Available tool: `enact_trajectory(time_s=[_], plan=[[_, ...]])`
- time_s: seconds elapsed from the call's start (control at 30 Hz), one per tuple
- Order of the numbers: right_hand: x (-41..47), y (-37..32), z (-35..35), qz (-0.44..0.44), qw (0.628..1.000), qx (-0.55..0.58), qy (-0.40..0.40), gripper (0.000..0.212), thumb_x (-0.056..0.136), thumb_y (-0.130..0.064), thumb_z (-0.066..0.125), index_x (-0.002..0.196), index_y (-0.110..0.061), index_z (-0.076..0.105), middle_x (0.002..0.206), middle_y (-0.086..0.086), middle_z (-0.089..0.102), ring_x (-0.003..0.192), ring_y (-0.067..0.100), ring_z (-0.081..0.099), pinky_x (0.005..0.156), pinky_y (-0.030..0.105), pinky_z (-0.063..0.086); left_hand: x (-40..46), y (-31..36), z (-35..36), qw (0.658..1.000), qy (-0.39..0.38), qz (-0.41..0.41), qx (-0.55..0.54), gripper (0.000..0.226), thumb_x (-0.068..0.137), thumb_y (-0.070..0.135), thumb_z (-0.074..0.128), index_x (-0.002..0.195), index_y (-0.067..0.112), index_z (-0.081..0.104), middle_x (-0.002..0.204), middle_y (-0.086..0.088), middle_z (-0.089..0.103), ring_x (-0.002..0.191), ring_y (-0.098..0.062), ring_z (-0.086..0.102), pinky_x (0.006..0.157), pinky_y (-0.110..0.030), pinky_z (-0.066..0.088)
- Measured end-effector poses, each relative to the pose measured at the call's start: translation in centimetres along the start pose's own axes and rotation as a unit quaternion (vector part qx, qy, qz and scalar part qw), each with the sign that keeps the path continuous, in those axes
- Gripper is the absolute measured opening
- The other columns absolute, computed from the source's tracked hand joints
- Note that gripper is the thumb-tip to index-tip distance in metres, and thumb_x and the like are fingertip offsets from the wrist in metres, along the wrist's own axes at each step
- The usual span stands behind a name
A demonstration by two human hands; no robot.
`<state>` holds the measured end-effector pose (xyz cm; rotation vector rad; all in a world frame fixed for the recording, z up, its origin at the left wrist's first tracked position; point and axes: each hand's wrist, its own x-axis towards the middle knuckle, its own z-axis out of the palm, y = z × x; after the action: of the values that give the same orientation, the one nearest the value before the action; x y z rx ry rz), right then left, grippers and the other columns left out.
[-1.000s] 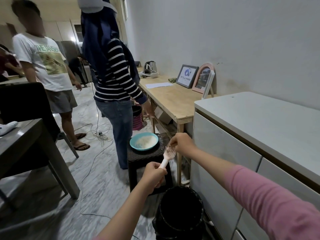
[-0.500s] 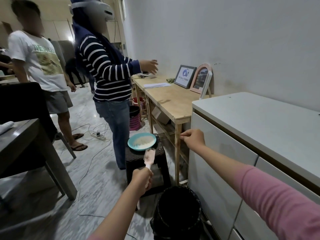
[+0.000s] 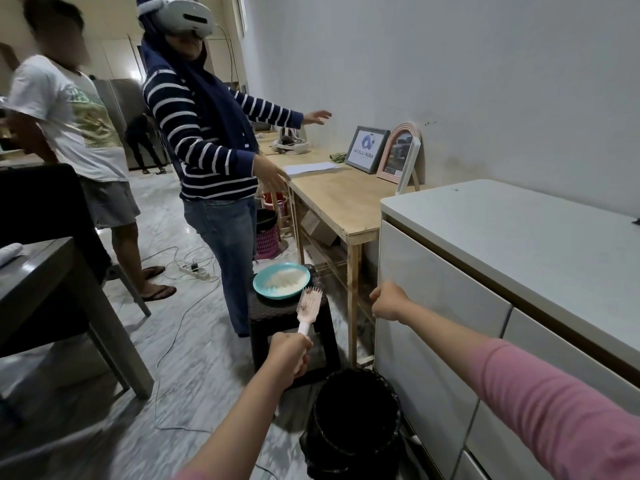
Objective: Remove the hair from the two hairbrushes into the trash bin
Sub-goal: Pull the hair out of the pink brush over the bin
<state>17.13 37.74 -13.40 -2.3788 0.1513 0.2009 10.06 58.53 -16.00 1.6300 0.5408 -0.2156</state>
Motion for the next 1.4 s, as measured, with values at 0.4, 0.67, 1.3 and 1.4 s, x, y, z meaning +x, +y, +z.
enact_trajectory(time_s=[0.4, 0.67, 1.3, 1.4], plan=[[0.0, -1.8, 0.7, -0.086, 0.993, 0.081, 0.01, 0.06, 0.076, 0.006, 0.057, 0.133, -0.011, 0.054, 0.133, 0.013, 0.055, 0.12, 0.026, 0.054, 0.09, 0.035, 0.055, -0.6, 0.4, 1.2, 0.999, -0.031, 0.01, 0.017, 0.01, 0.086, -0.004, 0.054, 0.078, 0.002, 0.057, 0.056, -0.008, 0.043, 0.042, -0.014, 0.037, 0.04, -0.017, 0.024], [-0.1, -4.7, 1.5, -0.181, 0.982, -0.021, 0.042, 0.049, 0.09, -0.008, 0.059, 0.138, -0.011, 0.05, 0.143, 0.009, 0.051, 0.132, 0.025, 0.048, 0.105, 0.032, 0.04, -1.7, 0.3, 2.5, 0.992, -0.082, 0.059, 0.069, 0.006, 0.085, -0.002, 0.052, 0.086, 0.004, 0.054, 0.056, -0.005, 0.041, 0.038, -0.012, 0.038, 0.037, -0.015, 0.025], [1.1, -3.7, 0.5, -0.192, 0.951, -0.196, 0.145, 0.01, 0.082, 0.0, 0.062, 0.09, -0.007, 0.062, 0.1, 0.012, 0.056, 0.082, 0.028, 0.06, 0.076, 0.038, 0.056, -0.7, -0.6, 1.7, 0.998, -0.035, 0.008, 0.058, 0.005, 0.084, -0.004, 0.05, 0.083, 0.001, 0.053, 0.055, -0.009, 0.043, 0.04, -0.016, 0.035, 0.041, -0.018, 0.023], [1.2, -3.3, -0.1, -0.183, 0.954, -0.176, 0.161, 0.009, 0.086, -0.001, 0.058, 0.092, -0.006, 0.061, 0.101, 0.012, 0.054, 0.081, 0.03, 0.06, 0.077, 0.041, 0.056, -0.2, -1.2, 1.2, 0.999, -0.017, 0.0, 0.05, 0.006, 0.084, -0.004, 0.05, 0.088, -0.001, 0.054, 0.056, -0.009, 0.044, 0.04, -0.016, 0.037, 0.041, -0.018, 0.024]])
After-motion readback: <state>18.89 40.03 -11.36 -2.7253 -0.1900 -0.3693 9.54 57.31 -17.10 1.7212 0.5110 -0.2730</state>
